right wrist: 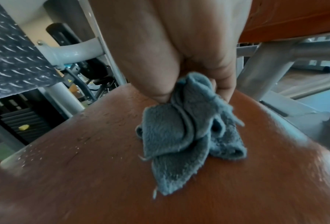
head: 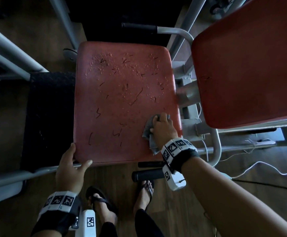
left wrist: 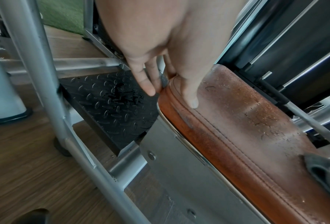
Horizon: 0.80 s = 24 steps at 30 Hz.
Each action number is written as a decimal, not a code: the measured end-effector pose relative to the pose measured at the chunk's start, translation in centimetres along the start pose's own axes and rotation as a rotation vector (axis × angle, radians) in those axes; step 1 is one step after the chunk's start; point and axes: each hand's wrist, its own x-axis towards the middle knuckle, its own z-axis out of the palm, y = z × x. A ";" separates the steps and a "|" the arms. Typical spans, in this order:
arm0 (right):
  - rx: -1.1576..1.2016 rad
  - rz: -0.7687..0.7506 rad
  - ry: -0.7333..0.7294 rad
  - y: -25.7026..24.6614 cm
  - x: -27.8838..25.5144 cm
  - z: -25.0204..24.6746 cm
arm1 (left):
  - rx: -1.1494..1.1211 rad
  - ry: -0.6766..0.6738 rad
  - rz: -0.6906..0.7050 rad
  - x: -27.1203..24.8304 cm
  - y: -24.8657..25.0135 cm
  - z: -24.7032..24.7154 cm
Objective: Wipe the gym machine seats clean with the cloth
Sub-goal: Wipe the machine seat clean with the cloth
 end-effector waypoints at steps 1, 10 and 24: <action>-0.010 0.016 -0.028 0.1 -0.2 -0.2 | 0.003 0.002 0.005 -0.1 0.1 0.0; -0.052 0.047 0.051 3.7 1.7 1.1 | 0.059 -0.011 0.045 0.1 -0.3 -0.1; -0.054 -0.259 0.059 3.2 -2.0 1.3 | 0.110 -0.014 0.031 0.2 -0.2 0.2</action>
